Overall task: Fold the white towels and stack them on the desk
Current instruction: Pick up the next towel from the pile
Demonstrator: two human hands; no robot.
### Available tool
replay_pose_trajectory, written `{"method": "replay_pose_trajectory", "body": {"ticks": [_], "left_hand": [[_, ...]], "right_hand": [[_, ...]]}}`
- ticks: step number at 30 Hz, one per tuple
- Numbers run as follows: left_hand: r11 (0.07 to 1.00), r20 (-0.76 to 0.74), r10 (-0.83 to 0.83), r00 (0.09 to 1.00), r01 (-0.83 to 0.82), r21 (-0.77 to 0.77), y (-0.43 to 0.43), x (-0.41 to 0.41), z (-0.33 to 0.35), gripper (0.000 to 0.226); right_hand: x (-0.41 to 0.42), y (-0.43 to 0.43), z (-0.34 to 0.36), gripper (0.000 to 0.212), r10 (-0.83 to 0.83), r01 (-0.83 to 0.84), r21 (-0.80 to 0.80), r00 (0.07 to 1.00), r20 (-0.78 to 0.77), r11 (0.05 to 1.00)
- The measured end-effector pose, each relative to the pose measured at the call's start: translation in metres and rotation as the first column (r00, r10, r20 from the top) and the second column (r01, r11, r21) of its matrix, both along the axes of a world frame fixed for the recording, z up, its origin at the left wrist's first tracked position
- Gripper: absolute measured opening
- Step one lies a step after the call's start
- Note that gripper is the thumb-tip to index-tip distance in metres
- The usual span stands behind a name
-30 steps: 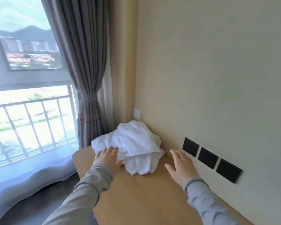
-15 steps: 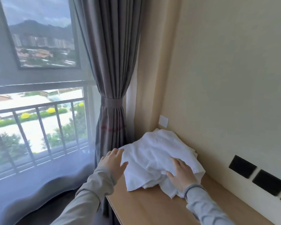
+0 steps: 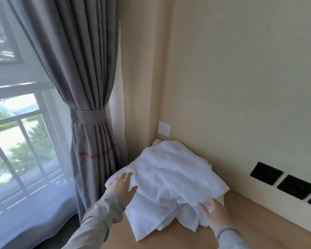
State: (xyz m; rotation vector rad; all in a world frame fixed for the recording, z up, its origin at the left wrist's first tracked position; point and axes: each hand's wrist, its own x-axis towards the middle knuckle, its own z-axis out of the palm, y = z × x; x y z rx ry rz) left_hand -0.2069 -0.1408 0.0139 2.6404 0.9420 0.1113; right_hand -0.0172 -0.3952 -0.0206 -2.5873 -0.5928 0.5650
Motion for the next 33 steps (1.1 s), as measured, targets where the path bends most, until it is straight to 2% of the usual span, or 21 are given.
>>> {"method": "replay_pose_trajectory", "body": {"ticks": [4, 6, 8, 10, 12, 15, 18, 21, 23, 26, 31, 33], "left_hand": [[0.998, 0.052, 0.008, 0.999, -0.005, -0.061, 0.047, 0.035, -0.018, 0.058], [0.995, 0.063, 0.025, 0.998, -0.018, -0.098, 0.066, 0.047, -0.029, 0.057], [0.988, 0.071, 0.038, 0.997, -0.027, -0.151, 0.08, 0.06, -0.037, 0.056], [0.981, 0.061, 0.036, 0.997, -0.024, -0.194, 0.091, 0.07, -0.046, 0.056], [0.971, 0.047, 0.033, 0.998, -0.021, -0.237, 0.1, 0.08, -0.056, 0.057], [0.934, 0.066, 0.049, 0.997, -0.023, -0.356, 0.116, 0.101, -0.065, 0.059], [0.904, 0.101, 0.046, 0.994, 0.002, -0.428, 0.14, 0.133, -0.071, 0.064], [0.902, 0.066, 0.014, 0.998, 0.016, -0.431, 0.165, 0.168, -0.079, 0.072], [0.896, 0.056, -0.026, 0.998, 0.048, -0.441, 0.181, 0.196, -0.086, 0.071], [0.872, 0.083, -0.063, 0.995, 0.095, -0.48, 0.189, 0.228, -0.094, 0.066], [0.887, 0.047, -0.099, 0.994, 0.11, -0.449, 0.194, 0.257, -0.112, 0.063], [0.894, 0.015, -0.076, 0.997, 0.075, -0.442, 0.194, 0.26, -0.113, 0.059]], "right_hand": [[0.018, 0.027, -0.019, 0.042, -0.248, 0.277, 0.158, 0.951, -0.183, 0.948], [0.024, 0.037, -0.029, 0.041, -0.334, 0.381, 0.23, 0.917, -0.218, 0.896], [0.028, 0.043, -0.035, 0.036, -0.433, 0.516, 0.324, 0.851, -0.297, 0.793], [0.03, 0.045, -0.041, 0.036, -0.5, 0.645, 0.405, 0.762, -0.413, 0.648], [0.028, 0.044, -0.048, 0.035, -0.507, 0.718, 0.441, 0.694, -0.511, 0.538], [0.029, 0.054, -0.051, 0.035, -0.449, 0.828, 0.374, 0.546, -0.707, 0.418], [0.036, 0.067, -0.05, 0.036, -0.395, 0.892, 0.341, 0.44, -0.807, 0.297], [0.038, 0.075, -0.05, 0.028, -0.424, 0.917, 0.36, 0.398, -0.814, 0.17], [0.042, 0.079, -0.05, 0.021, -0.468, 0.911, 0.394, 0.401, -0.787, 0.118], [0.05, 0.085, -0.047, 0.018, -0.512, 0.878, 0.469, 0.448, -0.733, 0.096], [0.054, 0.097, -0.047, 0.032, -0.573, 0.844, 0.536, 0.431, -0.697, -0.017], [0.055, 0.096, -0.044, 0.037, -0.586, 0.851, 0.525, 0.414, -0.696, -0.022]]}}
